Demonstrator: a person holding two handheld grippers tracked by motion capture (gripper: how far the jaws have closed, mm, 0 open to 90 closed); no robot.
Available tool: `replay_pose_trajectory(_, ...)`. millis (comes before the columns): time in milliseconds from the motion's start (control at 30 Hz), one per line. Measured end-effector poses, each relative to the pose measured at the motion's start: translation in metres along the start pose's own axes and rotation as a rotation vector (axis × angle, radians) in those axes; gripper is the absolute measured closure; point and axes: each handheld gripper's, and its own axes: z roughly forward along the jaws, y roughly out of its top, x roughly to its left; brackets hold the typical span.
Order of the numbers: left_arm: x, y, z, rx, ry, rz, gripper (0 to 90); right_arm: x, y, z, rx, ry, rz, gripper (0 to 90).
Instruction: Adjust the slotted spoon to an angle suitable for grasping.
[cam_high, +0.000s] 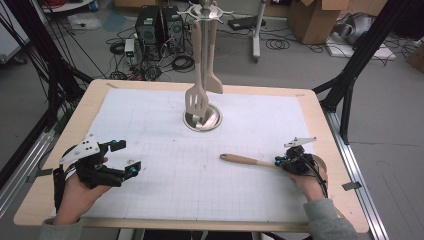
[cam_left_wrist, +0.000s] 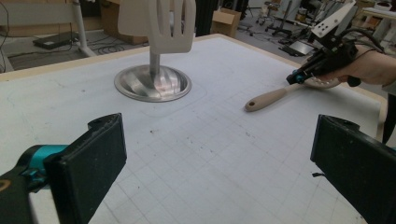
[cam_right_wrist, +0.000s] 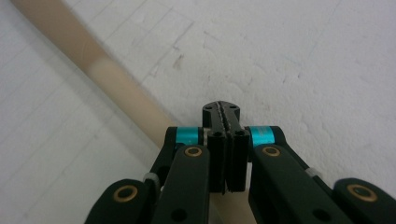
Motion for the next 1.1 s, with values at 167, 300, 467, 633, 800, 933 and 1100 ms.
replay_pose_trajectory(167,-0.002,0.002,0.004,0.002,-0.007,0.011,3.9,0.009,0.005,-0.012,-0.137,0.057,-0.019,89.8)
replay_pose_trajectory(300,-0.001,0.002,0.007,0.006,-0.008,0.011,3.9,0.035,0.015,-0.011,-0.147,0.131,-0.095,89.7)
replay_pose_trajectory(467,-0.001,0.002,0.007,0.008,-0.013,0.009,3.9,0.065,0.027,0.003,-0.159,0.221,-0.191,89.7)
replay_pose_trajectory(633,-0.001,0.003,0.003,-0.002,-0.008,0.007,3.9,0.082,0.037,0.025,-0.131,0.259,-0.23,89.7)
replay_pose_trajectory(800,0.0,0.002,0.0,-0.001,0.001,0.007,3.9,0.086,0.044,0.044,-0.119,0.258,-0.229,89.7)
replay_pose_trajectory(933,0.0,0.001,-0.002,-0.002,0.006,0.005,3.9,0.084,0.053,0.054,-0.135,0.253,-0.218,89.8)
replay_pose_trajectory(1100,-0.001,0.001,-0.005,-0.003,0.009,0.008,3.9,0.079,0.062,0.062,-0.147,0.22,-0.179,89.7)
